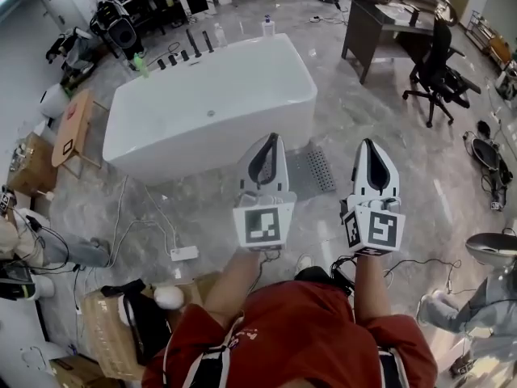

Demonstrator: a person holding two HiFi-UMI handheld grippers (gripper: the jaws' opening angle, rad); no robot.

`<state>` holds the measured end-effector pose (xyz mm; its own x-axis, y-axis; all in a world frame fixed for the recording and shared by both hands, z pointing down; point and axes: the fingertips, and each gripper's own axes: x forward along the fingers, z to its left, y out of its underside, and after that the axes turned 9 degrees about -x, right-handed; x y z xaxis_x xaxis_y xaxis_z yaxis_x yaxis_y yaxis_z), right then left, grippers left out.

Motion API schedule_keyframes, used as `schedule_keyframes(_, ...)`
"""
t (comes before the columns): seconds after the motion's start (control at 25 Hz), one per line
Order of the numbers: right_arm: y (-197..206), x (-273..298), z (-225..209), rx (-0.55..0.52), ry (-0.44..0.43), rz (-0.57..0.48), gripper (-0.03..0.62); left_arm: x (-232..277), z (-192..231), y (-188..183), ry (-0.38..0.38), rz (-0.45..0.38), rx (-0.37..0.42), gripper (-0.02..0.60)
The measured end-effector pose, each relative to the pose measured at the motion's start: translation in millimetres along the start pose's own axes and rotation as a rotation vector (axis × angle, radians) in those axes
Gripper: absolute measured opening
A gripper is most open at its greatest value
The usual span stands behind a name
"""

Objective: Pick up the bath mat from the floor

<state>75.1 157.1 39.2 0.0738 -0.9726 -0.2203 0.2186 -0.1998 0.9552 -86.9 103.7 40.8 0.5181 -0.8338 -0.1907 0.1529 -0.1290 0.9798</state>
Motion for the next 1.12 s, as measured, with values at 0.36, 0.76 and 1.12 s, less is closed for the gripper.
schedule_keyframes(0.36,16.3,43.2,-45.9,0.006,-0.040,-0.019,0.012,53.2,-17.5,13.3,-0.063,0.009,0.013,0.017)
schedule_keyframes(0.76,32.5,79.4,-58.6,0.030,-0.087,-0.029,0.012,84.7,-21.6,23.7,-0.107,0.026,0.072,0.017)
schedule_keyframes(1.12,51.8,110.2,-43.7,0.019,-0.110,-0.008,0.012,103.8,2.6,38.4,-0.123,0.040,0.070,0.017)
